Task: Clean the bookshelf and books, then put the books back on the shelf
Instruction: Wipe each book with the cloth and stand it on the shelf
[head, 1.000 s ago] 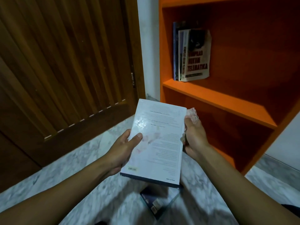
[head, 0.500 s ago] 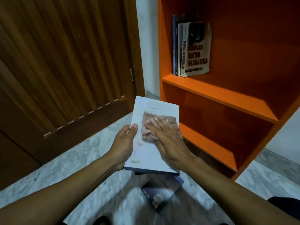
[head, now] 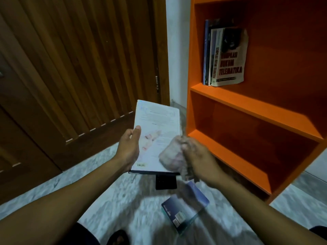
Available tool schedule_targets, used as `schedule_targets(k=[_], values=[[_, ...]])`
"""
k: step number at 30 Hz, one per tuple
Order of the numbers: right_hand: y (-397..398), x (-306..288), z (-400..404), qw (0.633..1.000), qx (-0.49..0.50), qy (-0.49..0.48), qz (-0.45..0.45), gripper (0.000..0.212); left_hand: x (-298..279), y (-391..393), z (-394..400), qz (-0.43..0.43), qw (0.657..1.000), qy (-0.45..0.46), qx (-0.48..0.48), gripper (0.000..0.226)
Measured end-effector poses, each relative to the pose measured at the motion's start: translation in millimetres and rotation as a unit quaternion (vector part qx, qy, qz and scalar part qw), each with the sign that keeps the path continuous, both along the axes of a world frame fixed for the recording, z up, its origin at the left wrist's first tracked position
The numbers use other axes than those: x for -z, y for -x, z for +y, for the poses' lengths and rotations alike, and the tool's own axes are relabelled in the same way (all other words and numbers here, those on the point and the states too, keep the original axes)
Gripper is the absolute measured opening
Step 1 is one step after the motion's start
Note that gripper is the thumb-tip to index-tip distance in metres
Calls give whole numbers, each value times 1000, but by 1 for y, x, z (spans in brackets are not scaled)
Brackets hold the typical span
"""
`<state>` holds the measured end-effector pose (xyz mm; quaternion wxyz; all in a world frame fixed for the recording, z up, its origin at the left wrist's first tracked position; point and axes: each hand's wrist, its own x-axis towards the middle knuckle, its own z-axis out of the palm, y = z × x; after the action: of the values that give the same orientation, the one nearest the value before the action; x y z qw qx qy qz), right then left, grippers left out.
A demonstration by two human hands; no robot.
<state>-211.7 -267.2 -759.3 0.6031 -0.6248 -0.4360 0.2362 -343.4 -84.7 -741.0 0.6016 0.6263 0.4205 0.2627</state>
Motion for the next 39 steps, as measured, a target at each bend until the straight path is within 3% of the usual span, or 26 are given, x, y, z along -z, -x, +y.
schedule_targets(k=[3,6,8,11,16,20,24,28,31,33,36,39], values=[[-21,-24,9,981,163,-27,102,20,2,5,-13,42,998,-29,24,41],[-30,-39,19,959,261,-105,-3,19,14,5,-29,70,993,-50,79,52],[-31,-36,28,958,248,-80,-118,30,20,1,-43,72,989,-56,119,57],[-28,-8,41,938,170,58,-296,48,25,-12,-64,65,982,-67,166,46],[-19,22,38,914,101,104,-379,51,35,-23,-60,47,990,7,131,46],[-12,36,30,921,40,77,-380,48,30,-28,-51,-13,990,121,71,36],[-1,46,25,915,-44,43,-399,45,30,-29,-32,-90,979,181,29,51],[22,52,21,906,-121,17,-405,46,21,-28,-16,-131,977,165,-39,50],[33,51,14,921,-155,9,-358,42,19,-22,1,-143,976,153,-51,52],[37,54,10,931,-153,0,-331,37,25,-16,15,-153,976,154,-34,59],[36,62,6,942,-120,-1,-312,25,13,-10,18,-143,980,123,-60,48],[29,62,1,982,-65,58,-166,19,-1,-4,16,-117,985,100,-83,36]])
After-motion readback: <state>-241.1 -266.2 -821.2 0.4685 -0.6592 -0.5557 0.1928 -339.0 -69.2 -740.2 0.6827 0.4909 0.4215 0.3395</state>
